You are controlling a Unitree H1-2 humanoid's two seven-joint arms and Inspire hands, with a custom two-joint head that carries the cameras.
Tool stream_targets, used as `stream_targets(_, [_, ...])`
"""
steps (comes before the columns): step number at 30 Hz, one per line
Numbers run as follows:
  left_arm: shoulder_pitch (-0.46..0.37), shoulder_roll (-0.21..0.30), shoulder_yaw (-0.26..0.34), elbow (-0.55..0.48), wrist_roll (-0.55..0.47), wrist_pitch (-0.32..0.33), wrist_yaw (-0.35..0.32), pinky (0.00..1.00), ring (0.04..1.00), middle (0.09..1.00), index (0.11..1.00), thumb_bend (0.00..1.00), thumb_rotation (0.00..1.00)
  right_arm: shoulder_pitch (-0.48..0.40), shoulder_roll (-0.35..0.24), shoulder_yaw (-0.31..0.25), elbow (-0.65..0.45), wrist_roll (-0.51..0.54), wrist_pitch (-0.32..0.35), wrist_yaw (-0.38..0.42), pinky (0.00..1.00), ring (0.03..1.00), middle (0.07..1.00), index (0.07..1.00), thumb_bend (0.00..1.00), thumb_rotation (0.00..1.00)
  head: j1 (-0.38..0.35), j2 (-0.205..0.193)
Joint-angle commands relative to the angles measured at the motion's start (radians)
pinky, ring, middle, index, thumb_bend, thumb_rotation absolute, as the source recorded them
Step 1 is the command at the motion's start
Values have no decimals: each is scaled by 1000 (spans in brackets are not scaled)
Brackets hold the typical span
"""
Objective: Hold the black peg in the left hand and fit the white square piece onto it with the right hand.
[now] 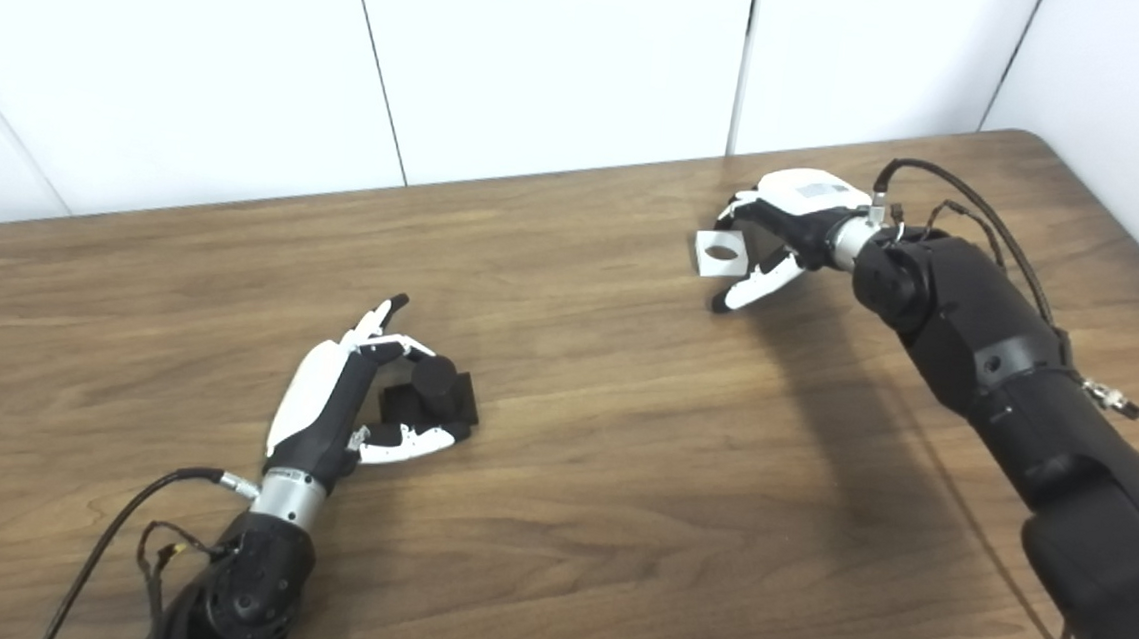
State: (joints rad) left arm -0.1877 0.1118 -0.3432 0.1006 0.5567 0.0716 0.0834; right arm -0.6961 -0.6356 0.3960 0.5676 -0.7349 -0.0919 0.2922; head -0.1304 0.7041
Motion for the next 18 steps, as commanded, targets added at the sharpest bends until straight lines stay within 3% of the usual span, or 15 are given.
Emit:
stream_targets(1, [21,27,0,5,29,37,-31,1000,1000,994,495,521,80,-48,-14,-3,-1,-5,-18,-16,967,966,929,796,720,519,-1,2])
stream_targets(18, [25,23,-6,0,37,39,-28,1000,1000,988,494,521,79,-19,19,-19,31,13,-57,-127,954,927,884,654,682,341,0,13])
